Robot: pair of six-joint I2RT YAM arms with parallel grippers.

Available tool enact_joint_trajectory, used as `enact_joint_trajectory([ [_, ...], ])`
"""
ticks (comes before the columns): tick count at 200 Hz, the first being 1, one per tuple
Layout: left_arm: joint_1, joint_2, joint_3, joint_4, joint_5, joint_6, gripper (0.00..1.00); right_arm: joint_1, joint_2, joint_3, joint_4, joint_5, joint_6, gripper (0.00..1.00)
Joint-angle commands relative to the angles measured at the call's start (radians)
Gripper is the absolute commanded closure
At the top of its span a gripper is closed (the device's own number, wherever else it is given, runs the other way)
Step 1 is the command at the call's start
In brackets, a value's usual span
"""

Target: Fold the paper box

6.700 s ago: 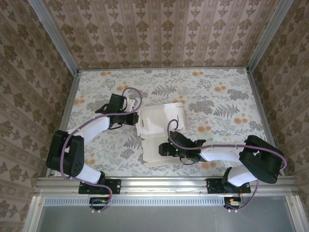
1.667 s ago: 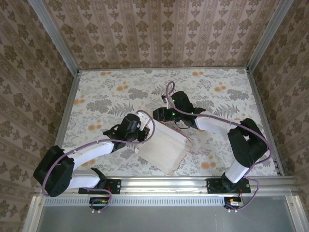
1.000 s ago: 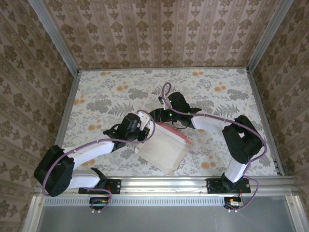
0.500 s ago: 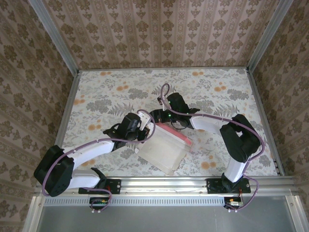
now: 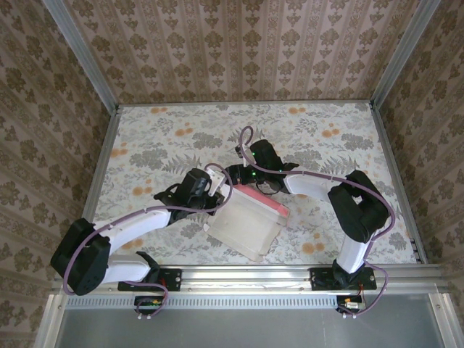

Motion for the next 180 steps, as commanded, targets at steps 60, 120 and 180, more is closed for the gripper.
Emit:
enact_joint_trajectory([
  [60,0.114,-0.178,-0.065,-0.072,0.132,-0.071,0.65,-0.009,0.007,0.009,-0.006,-0.029,0.004,0.35],
  [120,0.176,-0.058,-0.095,0.087,0.210,-0.074,0.63,-0.017,0.011,0.020,-0.016,-0.052,0.008,0.37],
  [180,0.162,0.097,-0.102,0.331,0.273,-0.024,0.61,-0.020,0.018,0.020,-0.017,-0.063,0.024,0.38],
])
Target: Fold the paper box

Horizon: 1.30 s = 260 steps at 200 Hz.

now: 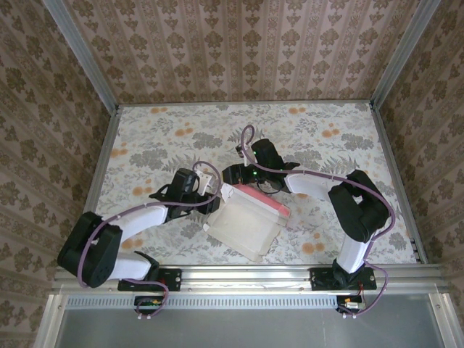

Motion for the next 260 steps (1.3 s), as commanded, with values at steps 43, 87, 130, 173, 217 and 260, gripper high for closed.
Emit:
enact_joint_trajectory([
  [43,-0.018,-0.004,-0.027,0.233,0.070,0.043,0.59,-0.017,0.024,0.012,0.003,-0.040,0.036,0.40],
  [87,-0.052,0.021,-0.015,0.238,0.052,0.077,0.57,-0.030,0.040,0.014,0.026,-0.078,0.070,0.45],
  [130,-0.077,0.056,0.000,0.249,-0.008,0.099,0.57,-0.031,0.043,0.017,0.033,-0.090,0.088,0.50],
  [173,-0.083,0.074,0.035,0.249,-0.068,0.125,0.57,-0.034,0.048,0.018,0.033,-0.105,0.096,0.54],
  [217,-0.084,0.113,0.084,0.248,-0.080,0.149,0.56,-0.039,0.056,0.023,0.034,-0.121,0.107,0.56],
  [260,-0.095,0.145,0.108,0.257,-0.111,0.159,0.56,-0.041,0.064,0.023,0.040,-0.132,0.114,0.60],
])
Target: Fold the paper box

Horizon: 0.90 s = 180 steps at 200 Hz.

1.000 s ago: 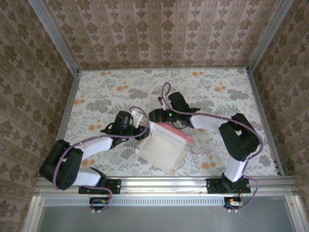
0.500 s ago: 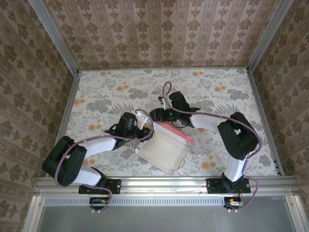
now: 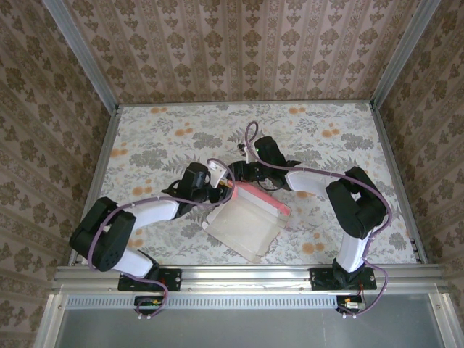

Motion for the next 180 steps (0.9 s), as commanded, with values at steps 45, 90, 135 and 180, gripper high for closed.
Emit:
enact_joint_trajectory([
  [45,-0.025,0.055,0.045,0.067,-0.072,0.024,0.59,-0.005,0.029,0.013,-0.014,-0.026,0.012,0.62],
  [90,-0.057,0.073,0.067,0.061,-0.151,0.030,0.74,-0.006,0.031,0.012,-0.018,-0.027,0.012,0.63],
  [135,-0.087,0.084,0.073,0.042,-0.277,0.038,0.85,-0.006,0.036,0.012,-0.017,-0.026,0.017,0.63],
  [180,-0.105,0.105,0.062,0.066,-0.354,0.018,0.89,-0.006,0.039,0.009,-0.014,-0.024,0.022,0.64],
])
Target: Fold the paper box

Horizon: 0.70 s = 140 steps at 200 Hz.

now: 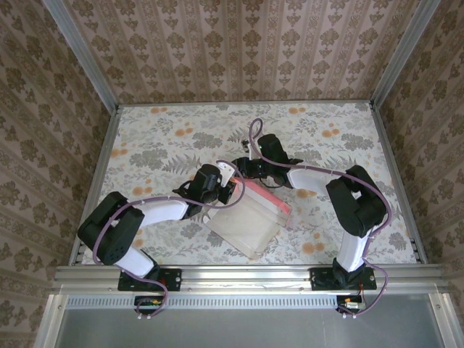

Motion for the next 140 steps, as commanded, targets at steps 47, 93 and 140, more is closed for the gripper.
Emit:
enact_joint_trajectory([
  [47,-0.025,0.043,0.029,-0.016,-0.177,0.005,0.92,0.021,0.034,-0.001,-0.026,-0.030,0.006,0.64],
  [93,-0.027,0.041,0.023,-0.014,-0.180,-0.011,0.92,0.020,0.014,0.023,-0.073,-0.009,0.004,0.60],
  [140,-0.028,-0.013,-0.018,-0.013,-0.226,-0.035,0.92,0.002,-0.058,0.094,-0.205,0.064,-0.010,0.46],
])
